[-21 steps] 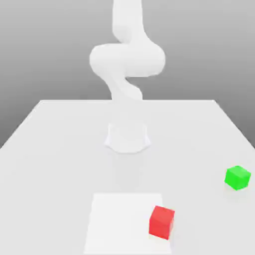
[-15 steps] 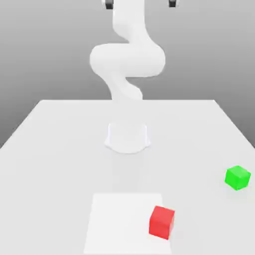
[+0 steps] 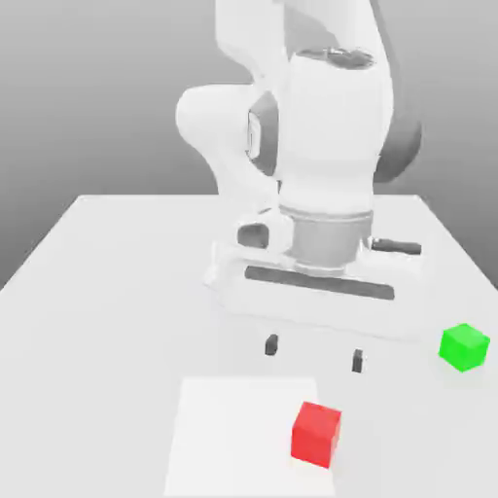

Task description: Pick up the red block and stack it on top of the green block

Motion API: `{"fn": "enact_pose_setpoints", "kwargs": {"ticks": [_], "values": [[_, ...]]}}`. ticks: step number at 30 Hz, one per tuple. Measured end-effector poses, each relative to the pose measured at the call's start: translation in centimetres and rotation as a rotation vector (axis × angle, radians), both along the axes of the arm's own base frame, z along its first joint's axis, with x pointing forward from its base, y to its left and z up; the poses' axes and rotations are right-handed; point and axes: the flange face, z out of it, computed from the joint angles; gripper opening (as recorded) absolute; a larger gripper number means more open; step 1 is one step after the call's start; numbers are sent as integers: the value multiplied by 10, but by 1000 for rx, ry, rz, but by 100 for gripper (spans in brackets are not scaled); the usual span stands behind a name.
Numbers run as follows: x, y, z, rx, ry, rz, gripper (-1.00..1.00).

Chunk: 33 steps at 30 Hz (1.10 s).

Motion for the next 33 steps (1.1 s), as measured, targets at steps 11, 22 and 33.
{"fn": "enact_pose_setpoints", "kwargs": {"ticks": [11,22,33], "values": [[-14,5,-101,15,64,-36,-100],[-21,28,-37,12,64,63,-100],[-133,212,-11,-16,65,946,-100]]}}
